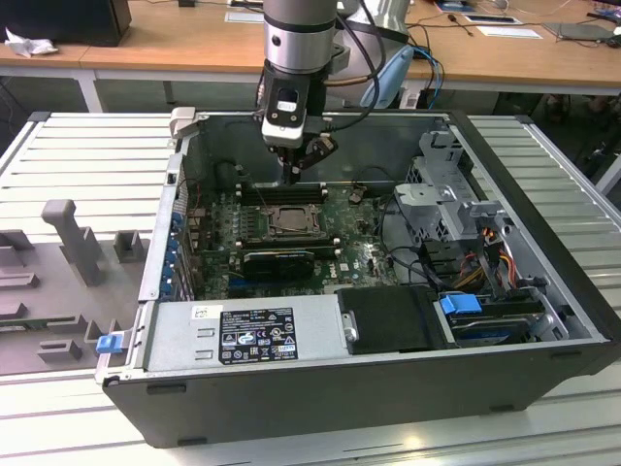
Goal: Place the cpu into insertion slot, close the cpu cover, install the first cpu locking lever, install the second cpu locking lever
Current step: 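Install the first cpu locking lever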
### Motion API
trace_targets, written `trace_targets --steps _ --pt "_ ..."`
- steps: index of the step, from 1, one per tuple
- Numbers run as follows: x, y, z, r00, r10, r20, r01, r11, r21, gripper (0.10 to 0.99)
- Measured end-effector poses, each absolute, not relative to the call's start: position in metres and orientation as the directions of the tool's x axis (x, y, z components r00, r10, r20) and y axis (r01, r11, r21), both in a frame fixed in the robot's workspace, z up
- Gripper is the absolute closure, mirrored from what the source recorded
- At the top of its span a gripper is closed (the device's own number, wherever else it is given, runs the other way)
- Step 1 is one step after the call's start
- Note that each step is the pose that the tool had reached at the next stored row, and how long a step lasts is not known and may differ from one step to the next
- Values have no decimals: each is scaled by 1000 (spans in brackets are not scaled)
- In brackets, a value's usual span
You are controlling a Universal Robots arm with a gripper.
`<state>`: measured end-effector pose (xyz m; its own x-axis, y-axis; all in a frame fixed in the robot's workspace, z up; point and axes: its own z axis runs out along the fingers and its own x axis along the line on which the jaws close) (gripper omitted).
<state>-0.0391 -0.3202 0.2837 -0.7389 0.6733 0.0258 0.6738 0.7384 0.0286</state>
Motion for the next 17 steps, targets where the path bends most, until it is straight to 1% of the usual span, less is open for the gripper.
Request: trace_targets --steps 8,17 --pt "-39 -320 284 -840 542 26 543 839 29 980" --pt "-39 -320 283 -941 339 26 339 940 29 980"
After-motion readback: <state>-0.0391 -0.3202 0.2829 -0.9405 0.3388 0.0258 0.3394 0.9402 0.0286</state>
